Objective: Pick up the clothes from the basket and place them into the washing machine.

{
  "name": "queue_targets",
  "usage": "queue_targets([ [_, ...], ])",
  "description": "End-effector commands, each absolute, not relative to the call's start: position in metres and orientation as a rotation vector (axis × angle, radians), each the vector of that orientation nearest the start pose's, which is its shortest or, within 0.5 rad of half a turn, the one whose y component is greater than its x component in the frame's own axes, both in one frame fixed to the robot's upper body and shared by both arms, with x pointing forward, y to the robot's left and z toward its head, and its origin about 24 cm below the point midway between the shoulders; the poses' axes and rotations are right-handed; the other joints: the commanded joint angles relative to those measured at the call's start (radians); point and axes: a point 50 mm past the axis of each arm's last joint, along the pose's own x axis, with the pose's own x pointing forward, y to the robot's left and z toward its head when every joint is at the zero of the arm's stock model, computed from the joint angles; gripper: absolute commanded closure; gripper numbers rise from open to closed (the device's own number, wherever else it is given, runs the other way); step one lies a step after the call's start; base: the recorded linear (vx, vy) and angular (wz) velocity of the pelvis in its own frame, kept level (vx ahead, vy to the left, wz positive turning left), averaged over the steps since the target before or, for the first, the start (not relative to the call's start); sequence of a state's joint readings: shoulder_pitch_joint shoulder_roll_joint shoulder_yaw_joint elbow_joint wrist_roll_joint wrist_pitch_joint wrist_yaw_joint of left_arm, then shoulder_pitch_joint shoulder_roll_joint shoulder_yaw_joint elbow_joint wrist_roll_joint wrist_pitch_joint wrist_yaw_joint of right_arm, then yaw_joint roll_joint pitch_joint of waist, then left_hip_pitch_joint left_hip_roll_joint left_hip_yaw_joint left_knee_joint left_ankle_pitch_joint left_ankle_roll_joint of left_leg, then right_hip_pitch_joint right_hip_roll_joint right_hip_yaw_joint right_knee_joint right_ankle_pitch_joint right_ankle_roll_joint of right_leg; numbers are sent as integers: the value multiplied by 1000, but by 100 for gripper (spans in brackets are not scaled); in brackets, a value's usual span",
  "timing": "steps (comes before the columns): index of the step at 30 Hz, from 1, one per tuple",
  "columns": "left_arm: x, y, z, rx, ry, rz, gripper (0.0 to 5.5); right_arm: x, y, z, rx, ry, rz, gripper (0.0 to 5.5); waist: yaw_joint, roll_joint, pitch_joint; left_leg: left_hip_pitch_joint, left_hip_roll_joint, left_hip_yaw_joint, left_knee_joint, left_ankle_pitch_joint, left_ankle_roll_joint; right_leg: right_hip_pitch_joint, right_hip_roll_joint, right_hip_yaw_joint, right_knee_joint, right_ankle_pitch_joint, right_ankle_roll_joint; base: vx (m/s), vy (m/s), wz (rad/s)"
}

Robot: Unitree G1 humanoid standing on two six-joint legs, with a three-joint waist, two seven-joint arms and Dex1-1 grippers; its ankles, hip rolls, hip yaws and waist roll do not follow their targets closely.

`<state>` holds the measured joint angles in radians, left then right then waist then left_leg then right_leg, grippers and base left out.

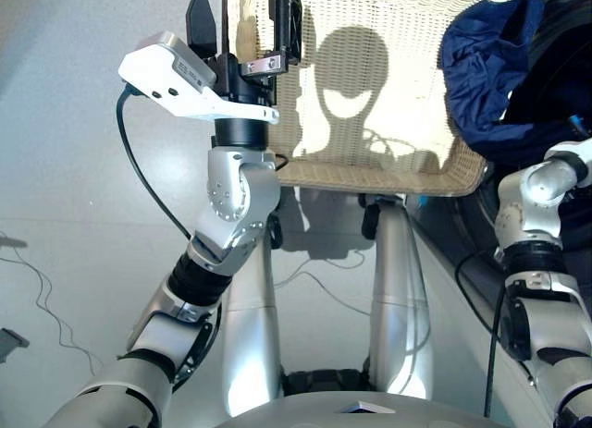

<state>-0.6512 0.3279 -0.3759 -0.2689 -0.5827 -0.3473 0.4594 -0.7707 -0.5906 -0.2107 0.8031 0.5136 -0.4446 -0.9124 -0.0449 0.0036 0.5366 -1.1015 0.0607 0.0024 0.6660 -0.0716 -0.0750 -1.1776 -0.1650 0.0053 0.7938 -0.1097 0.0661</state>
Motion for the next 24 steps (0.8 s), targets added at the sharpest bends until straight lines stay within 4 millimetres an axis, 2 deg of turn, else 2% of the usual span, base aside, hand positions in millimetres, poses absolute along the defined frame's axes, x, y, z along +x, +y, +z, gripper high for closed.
queue_targets([
  [1, 243, 96, 287, -531, -1050, -327, 0, 284, -400, 217, 391, -622, -1483, 550, 12, -1, -17, 30, 5, 28, -6, -28, 12, 55, 27, 23, -79, 59, 49, 0, 0, 0],
  [8, 241, 91, 288, -522, -1043, -369, 0, 255, -452, 214, 324, -398, -1665, 550, 25, 2, -17, 30, 5, 29, -3, -30, 12, 58, 20, 22, -75, 62, 51, 0, 0, 0],
  [11, 240, 91, 289, -522, -1045, -379, 0, 241, -467, 214, 339, -361, -1704, 550, 25, 4, -17, 29, 6, 29, -3, -30, 12, 57, 18, 21, -73, 63, 50, 0, 0, 0],
  [14, 239, 91, 289, -517, -1046, -380, 0, 235, -472, 215, 368, -364, -1705, 550, 23, 4, -17, 30, 7, 28, 2, -39, 11, 58, 17, 19, -66, 56, 51, 0, 0, 0],
  [17, 239, 92, 290, -513, -1049, -384, 0, 241, -469, 217, 418, -391, -1654, 550, 23, 3, -17, 26, 7, 30, 6, -40, 12, 55, 19, 22, -65, 56, 50, 0, 0, 0],
  [18, 238, 91, 291, -513, -1052, -389, 0, 247, -465, 220, 418, -403, -1626, 550, 23, 1, -17, 20, 5, 31, 3, -26, 15, 49, 19, 21, -71, 69, 49, 0, 0, 0],
  [23, 236, 93, 292, -517, -1066, -376, 0, 251, -460, 221, 402, -412, -1630, 550, 18, 2, -17, 20, 5, 32, 5, -31, 15, 51, 20, 22, -70, 66, 49, 0, 0, 0],
  [24, 237, 93, 292, -518, -1065, -373, 0, 253, -458, 218, 397, -404, -1618, 289, 18, 1, -17, 24, 6, 31, 9, -40, 15, 55, 21, 22, -67, 59, 50, 0, 0, 0],
])
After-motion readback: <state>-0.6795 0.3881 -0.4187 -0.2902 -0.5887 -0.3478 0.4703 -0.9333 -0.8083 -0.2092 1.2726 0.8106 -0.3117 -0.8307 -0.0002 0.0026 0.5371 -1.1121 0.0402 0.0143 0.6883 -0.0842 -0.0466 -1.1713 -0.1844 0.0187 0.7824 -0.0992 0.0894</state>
